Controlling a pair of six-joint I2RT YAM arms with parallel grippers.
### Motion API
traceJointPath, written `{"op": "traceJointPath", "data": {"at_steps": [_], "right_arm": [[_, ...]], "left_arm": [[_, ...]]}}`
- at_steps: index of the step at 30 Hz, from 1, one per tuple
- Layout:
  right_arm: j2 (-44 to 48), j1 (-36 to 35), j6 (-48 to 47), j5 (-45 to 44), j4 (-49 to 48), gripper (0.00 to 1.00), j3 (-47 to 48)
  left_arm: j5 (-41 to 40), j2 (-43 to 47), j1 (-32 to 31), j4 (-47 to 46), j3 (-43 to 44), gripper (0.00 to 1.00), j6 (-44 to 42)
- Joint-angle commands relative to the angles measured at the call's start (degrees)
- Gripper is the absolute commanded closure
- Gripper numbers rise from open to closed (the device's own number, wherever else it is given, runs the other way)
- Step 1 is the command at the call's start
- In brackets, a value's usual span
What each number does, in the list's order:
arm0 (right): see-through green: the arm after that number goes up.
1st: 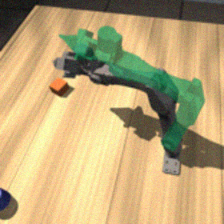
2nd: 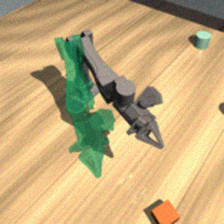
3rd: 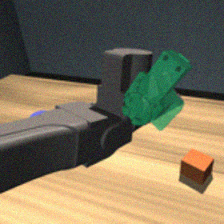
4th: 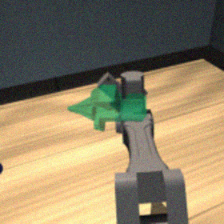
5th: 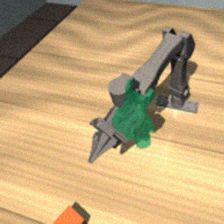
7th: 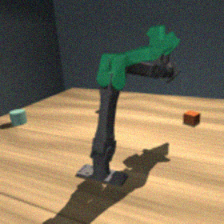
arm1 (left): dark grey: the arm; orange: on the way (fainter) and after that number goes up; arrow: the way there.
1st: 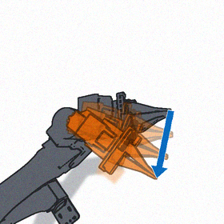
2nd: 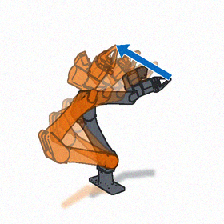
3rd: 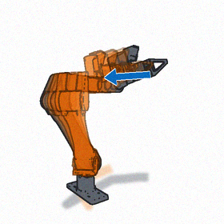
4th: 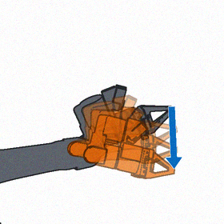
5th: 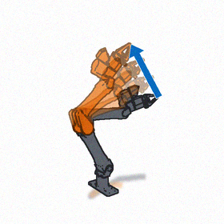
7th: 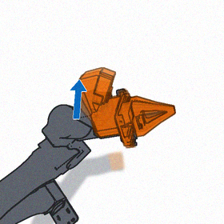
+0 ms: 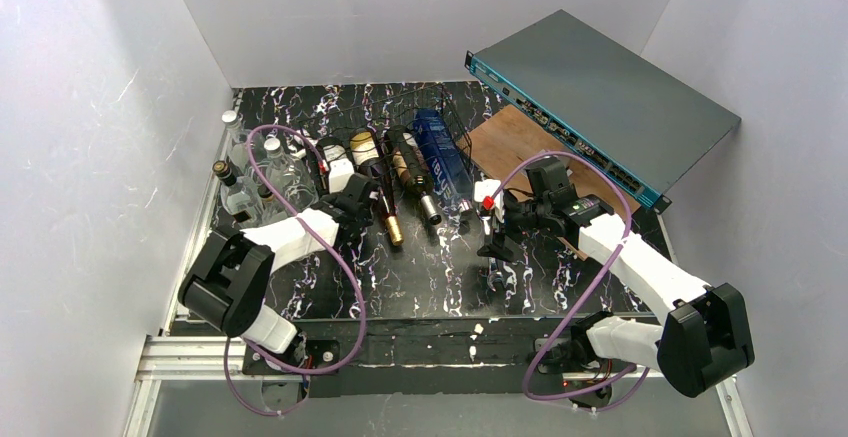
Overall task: Take the wine bottle off the wine rack
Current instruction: Pick up the wine bottle from the wine rack.
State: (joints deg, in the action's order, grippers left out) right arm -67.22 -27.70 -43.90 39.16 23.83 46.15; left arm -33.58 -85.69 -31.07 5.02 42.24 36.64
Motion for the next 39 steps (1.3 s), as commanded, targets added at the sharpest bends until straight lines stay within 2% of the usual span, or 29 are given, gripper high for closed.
{"op": "traceJointPath", "data": {"at_steps": [1,13,16,18,20,22,28,39], "right_arm": [[1.0,0.2,-0.8,0.4,-0.5,0.02,-0.2],[1.0,0.2,-1.1,0.1,-0.5,0.02,-0.2],[1.0,0.2,-1.0,0.1,-0.5,0.02,-0.2],[1.1,0.2,-1.1,0.1,-0.5,0.02,-0.2],[1.3,0.2,-1.1,0.0,-0.5,0.02,-0.2],[1.5,0.2,-1.1,0.0,-0.5,0.02,-0.2],[1.9,0.2,-1.3,-0.1,-0.4,0.02,-0.3],[2.3,0.2,-1.4,-0.1,-0.4,0.02,-0.3]], "left_arm": [[-1.0,-0.7,1.3,-0.2,2.5,0.51,-1.1],[1.1,-1.7,2.4,-1.0,2.5,0.56,-1.7],[2.5,-2.1,2.4,-1.4,2.2,0.60,-1.8],[3.4,-2.1,2.4,-1.6,1.9,0.73,-1.7],[4.2,-1.9,2.4,-1.6,1.6,0.90,-1.7],[4.8,-1.3,2.4,-1.1,1.3,1.00,-1.6],[5.1,4.2,1.6,1.7,-1.0,1.00,0.1],[-0.3,15.8,-5.8,8.7,-3.2,1.00,0.6]]}}
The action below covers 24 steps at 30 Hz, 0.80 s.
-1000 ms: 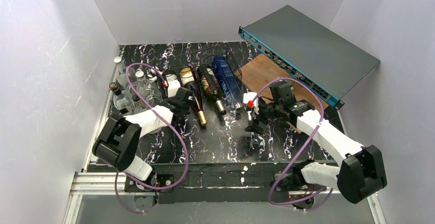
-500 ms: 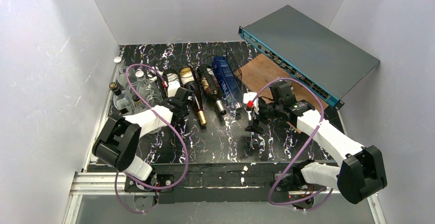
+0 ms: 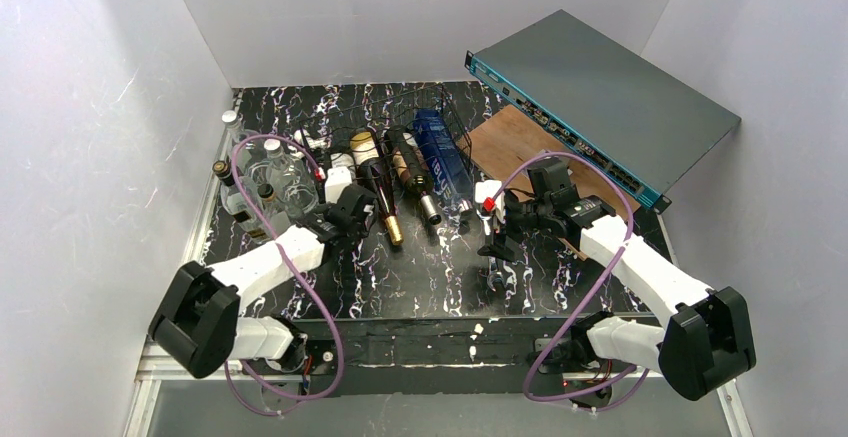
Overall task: Take the wine bottle off the wine rack
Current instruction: Pick up the wine bottle from the wine rack.
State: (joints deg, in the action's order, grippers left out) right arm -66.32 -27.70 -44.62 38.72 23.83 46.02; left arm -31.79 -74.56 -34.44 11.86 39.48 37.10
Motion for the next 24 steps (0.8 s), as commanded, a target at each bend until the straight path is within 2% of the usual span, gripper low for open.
{"op": "traceJointPath", "data": {"at_steps": [1,16,24], "right_arm": [[1.5,0.2,-0.7,0.3,-0.4,0.01,-0.1],[1.9,0.2,-0.8,0.2,-0.4,0.02,-0.2],[2.0,0.2,-0.9,0.2,-0.4,0.01,-0.2]], "left_arm": [[-2.3,5.4,-3.0,2.5,-0.5,1.00,0.3],[-2.8,15.3,-9.5,12.7,0.0,1.00,4.5],[-2.5,20.9,-10.1,17.8,-1.5,1.00,8.6]]}}
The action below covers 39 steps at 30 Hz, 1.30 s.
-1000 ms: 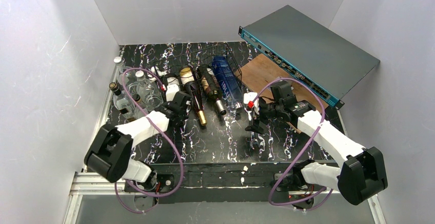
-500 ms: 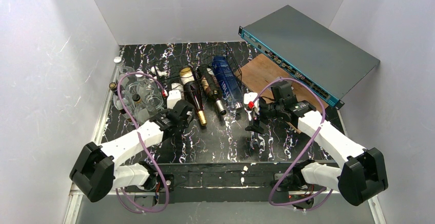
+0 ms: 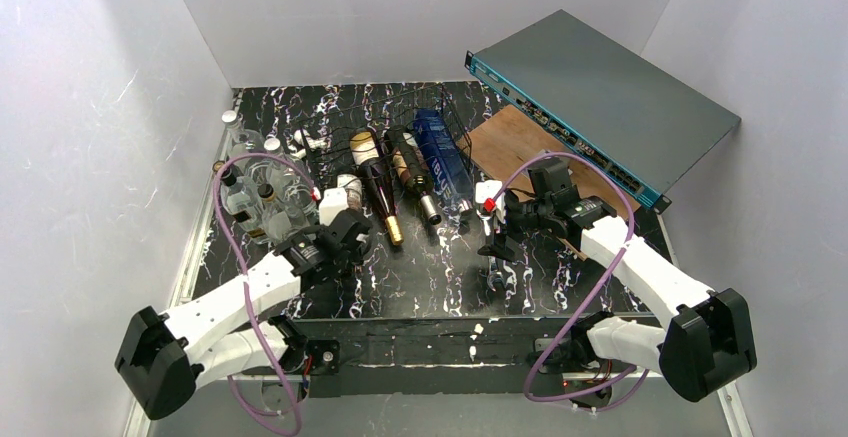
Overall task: Take the wine bottle off the wine rack
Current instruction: Pick up the wine bottle from the wine rack.
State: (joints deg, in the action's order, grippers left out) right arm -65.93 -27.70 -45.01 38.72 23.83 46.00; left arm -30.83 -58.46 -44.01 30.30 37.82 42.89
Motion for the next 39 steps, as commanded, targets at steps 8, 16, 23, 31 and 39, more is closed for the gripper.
{"op": "traceJointPath", "data": {"at_steps": [8,16,23,31,39], "right_arm": [[1.7,0.2,-0.5,0.2,-0.3,0.02,-0.3],[1.7,0.2,-0.5,0.3,-0.3,0.02,-0.3],[1.6,0.2,-0.7,0.4,-0.3,0.01,-0.3],[1.6,0.2,-0.8,0.3,-0.3,0.02,-0.4],[1.7,0.2,-0.8,0.5,-0.3,0.02,-0.5]], "left_arm": [[0.0,10.3,-1.3,4.0,-0.2,1.00,6.9],[2.7,15.6,-1.9,10.1,1.0,1.00,9.2],[6.9,18.7,-2.0,15.3,4.1,1.00,9.5],[13.1,20.8,-2.0,20.8,7.4,1.00,11.7],[19.2,21.6,-1.9,30.0,12.9,1.00,13.2]]}}
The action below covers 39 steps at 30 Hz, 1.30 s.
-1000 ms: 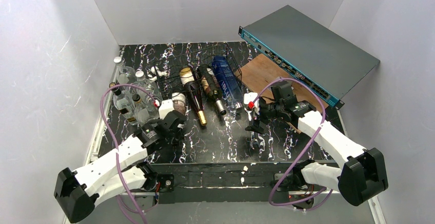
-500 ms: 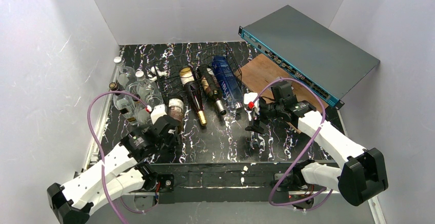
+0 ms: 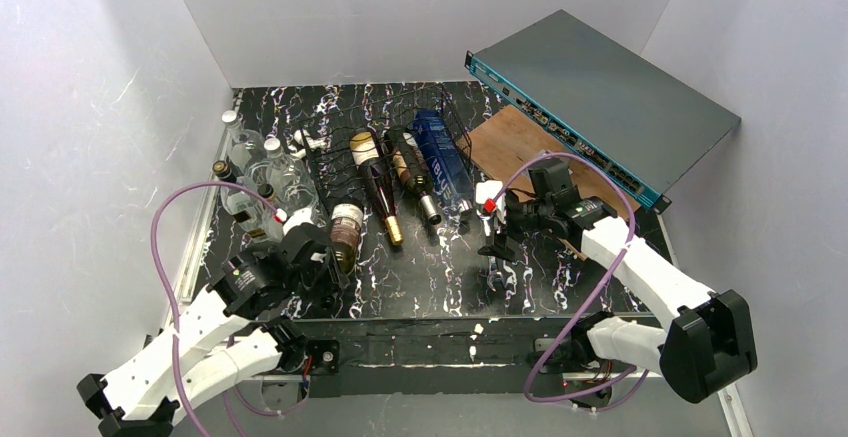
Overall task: Take the wine bottle off the wine rack
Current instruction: Pick up the wine bottle from the wine rack.
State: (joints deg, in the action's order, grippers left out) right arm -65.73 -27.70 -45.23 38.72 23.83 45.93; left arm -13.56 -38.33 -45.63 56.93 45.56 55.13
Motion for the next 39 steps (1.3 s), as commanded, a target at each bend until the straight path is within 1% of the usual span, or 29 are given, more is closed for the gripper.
{"op": "traceJointPath", "data": {"at_steps": [1,9,16,20,22,25,31,39], "right_arm": [[1.5,0.2,-0.6,0.5,-0.3,0.02,-0.4],[1.4,0.2,-0.6,1.0,-0.2,0.02,-0.5],[1.6,0.2,-0.7,1.0,-0.2,0.02,-0.6],[1.7,0.2,-0.7,1.1,-0.2,0.02,-0.6],[1.7,0.2,-0.7,1.3,-0.1,0.02,-0.7],[1.7,0.2,-0.9,2.0,-0.1,0.02,-0.8],[1.3,-0.8,-2.5,4.6,0.6,0.02,-1.4],[-0.2,-3.6,-4.7,8.0,1.1,0.02,-1.5]], "left_arm": [[2.6,1.5,-0.3,4.4,5.9,1.00,1.0],[9.7,0.4,-0.3,10.5,9.6,1.00,3.0],[13.1,-0.7,-0.3,11.7,12.7,1.00,8.2],[13.6,-3.0,-0.3,12.7,14.6,1.00,10.3],[15.8,-4.5,-0.3,13.1,15.6,1.00,10.5],[17.2,-6.3,-0.3,13.4,16.7,1.00,9.3],[19.3,-10.3,-0.3,17.2,19.3,1.00,4.7],[23.7,-15.8,-0.3,20.8,23.2,1.00,-4.5]]}}
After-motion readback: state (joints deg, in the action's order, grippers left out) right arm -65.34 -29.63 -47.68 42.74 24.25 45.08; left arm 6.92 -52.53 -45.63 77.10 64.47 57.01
